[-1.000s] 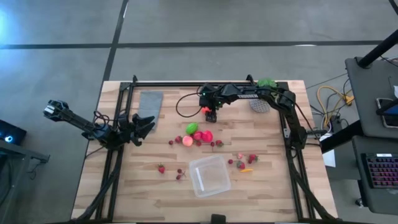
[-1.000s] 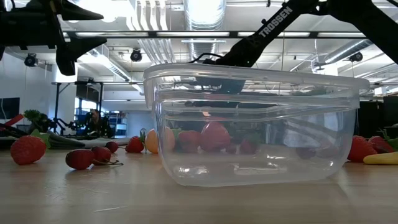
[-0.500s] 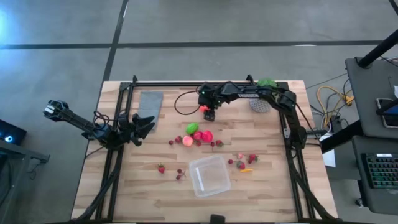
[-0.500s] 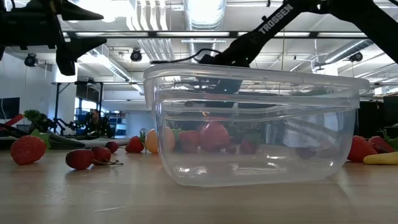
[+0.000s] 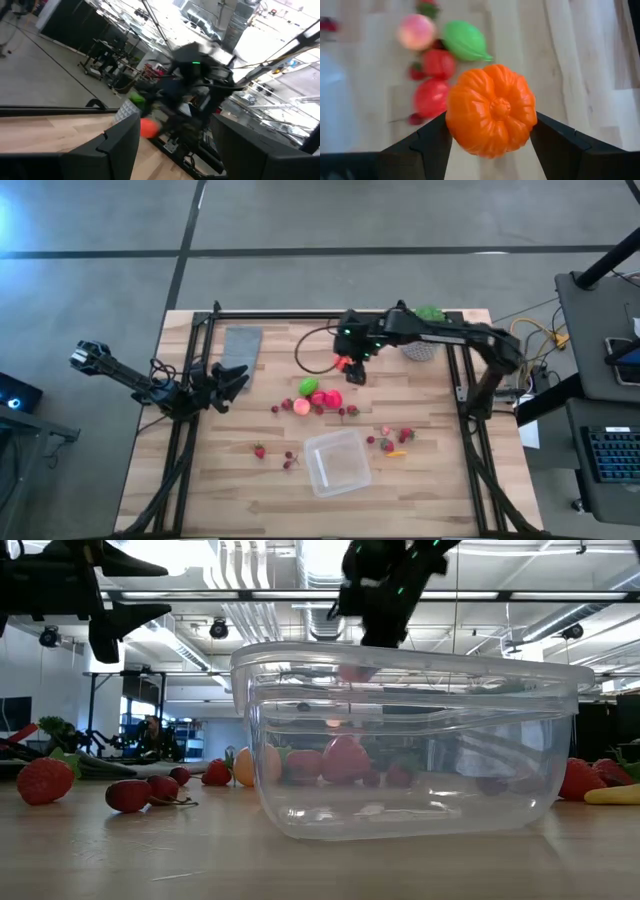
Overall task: Pick and placing Produce into tupperware
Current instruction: Put the orange pumpkin into the transparent bin, then put the red strawberry into the transparent bin
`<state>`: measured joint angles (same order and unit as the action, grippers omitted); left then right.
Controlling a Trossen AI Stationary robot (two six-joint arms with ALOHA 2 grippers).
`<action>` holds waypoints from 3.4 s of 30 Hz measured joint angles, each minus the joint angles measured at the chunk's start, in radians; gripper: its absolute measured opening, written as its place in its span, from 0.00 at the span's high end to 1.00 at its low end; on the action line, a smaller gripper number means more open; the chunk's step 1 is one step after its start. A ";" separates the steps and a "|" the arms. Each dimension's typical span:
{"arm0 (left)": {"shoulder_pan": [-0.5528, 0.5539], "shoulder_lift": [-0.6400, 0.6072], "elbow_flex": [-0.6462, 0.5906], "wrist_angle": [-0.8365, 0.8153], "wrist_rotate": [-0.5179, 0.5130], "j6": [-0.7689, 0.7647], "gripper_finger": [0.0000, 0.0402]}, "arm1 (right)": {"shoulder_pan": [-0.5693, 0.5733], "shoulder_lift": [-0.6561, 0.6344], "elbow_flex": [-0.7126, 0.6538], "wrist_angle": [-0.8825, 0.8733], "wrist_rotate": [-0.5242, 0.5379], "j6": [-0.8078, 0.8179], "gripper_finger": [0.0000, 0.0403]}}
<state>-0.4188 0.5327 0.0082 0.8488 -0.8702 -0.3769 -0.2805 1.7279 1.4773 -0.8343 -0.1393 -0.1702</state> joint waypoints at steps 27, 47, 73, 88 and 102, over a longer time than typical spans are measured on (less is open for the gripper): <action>0.000 0.003 0.000 -0.064 -0.109 -0.035 0.43 | 0.463 -0.063 -0.213 0.193 0.028 0.422 0.41; -0.001 0.023 0.000 -0.163 0.104 -0.046 0.43 | 0.531 0.173 -0.079 0.109 0.117 0.736 0.39; 0.000 0.191 0.077 -0.641 0.657 -0.325 0.43 | 0.580 0.057 0.135 -0.135 0.645 0.834 0.17; -0.010 0.459 0.427 -1.121 0.814 0.154 0.43 | 0.619 -0.055 0.139 -0.431 0.723 0.983 0.17; -0.020 0.689 0.525 -1.139 0.938 0.362 0.43 | 0.708 -0.056 0.081 -0.512 0.745 1.116 0.18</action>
<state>-0.4385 1.2216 0.5329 -0.2905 0.0673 -0.0148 0.4278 1.6718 1.5585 -1.3466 0.6059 0.9456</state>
